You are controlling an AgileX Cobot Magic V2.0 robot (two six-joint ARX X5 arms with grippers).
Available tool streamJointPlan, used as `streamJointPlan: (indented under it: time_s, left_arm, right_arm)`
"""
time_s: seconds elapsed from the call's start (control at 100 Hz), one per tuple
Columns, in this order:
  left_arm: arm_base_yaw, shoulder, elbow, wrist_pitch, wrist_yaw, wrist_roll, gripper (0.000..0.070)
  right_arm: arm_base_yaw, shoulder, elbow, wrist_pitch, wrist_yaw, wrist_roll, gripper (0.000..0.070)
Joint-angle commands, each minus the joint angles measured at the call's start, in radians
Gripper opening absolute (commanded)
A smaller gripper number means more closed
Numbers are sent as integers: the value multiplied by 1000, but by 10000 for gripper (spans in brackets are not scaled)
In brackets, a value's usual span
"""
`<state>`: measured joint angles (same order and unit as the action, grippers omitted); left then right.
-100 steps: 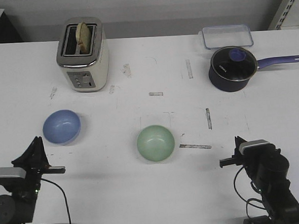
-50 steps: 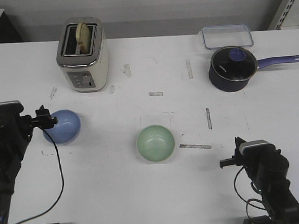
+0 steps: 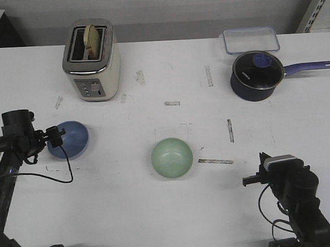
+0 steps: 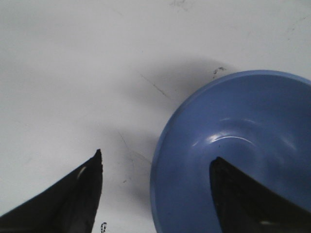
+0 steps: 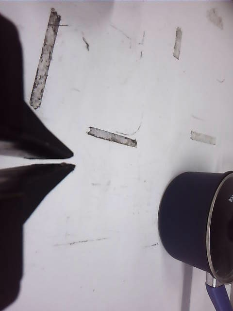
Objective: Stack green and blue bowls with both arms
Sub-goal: 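Reach the left gripper to the blue bowl rim and grasp it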
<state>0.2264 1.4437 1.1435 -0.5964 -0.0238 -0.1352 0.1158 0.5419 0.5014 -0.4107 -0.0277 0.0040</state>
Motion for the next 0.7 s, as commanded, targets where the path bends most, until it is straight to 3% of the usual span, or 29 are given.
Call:
streamJointPlan:
  time_s: [0.0, 0.09, 0.28, 0.5, 0.69]
  left_arm:
    - [4, 35, 15, -1, 5, -16, 354]
    - [10, 67, 15, 3, 5, -16, 334]
    - [12, 95, 15, -5, 5, -15, 0]
    - [16, 91, 19, 4, 12, -13, 0]
    - [16, 48, 71, -3, 120, -8, 0]
  right_arm:
    - [1, 3, 6, 5, -3, -5, 7]
    - [1, 3, 6, 5, -3, -5, 7]
    - [1, 3, 6, 5, -3, -5, 7]
    - [1, 3, 6, 6, -3, -5, 7]
    - [1, 3, 6, 6, -3, -5, 7]
